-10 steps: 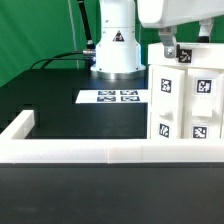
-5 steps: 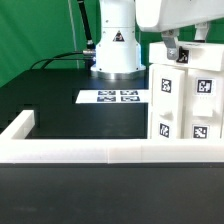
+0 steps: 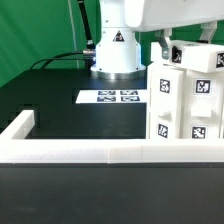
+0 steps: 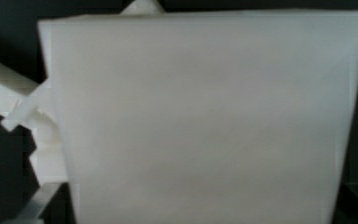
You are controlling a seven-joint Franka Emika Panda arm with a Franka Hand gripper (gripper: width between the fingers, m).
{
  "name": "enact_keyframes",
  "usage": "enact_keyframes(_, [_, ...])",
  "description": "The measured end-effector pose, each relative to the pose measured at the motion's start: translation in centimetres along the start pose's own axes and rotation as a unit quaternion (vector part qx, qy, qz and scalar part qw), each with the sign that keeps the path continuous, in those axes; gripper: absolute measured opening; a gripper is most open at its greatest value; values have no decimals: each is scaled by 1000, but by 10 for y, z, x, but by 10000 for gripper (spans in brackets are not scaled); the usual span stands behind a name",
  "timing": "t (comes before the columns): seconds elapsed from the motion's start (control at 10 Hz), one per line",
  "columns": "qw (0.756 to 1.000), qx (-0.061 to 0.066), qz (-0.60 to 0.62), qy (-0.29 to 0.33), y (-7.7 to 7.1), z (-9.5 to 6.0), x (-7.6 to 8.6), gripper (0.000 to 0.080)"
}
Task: Assemble cabinet
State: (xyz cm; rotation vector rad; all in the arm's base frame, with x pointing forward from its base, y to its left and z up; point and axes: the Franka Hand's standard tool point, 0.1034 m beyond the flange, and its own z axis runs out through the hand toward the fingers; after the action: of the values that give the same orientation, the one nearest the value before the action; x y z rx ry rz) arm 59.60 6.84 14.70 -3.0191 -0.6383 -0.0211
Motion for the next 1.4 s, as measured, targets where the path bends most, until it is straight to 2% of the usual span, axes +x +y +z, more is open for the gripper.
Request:
enact_keyframes(0.3, [986, 2, 168, 11, 1, 0, 0, 563])
enact_keyframes(0.5, [957, 2, 290, 18, -2, 1, 0, 563])
enact_keyframes(0.7, [915, 4, 404, 24, -6, 1, 1, 563])
enact_keyframes(1.2, [848, 8, 530, 23, -8, 1, 2, 563])
enact_keyframes(1.4, [808, 10, 588, 23, -9, 1, 2, 563])
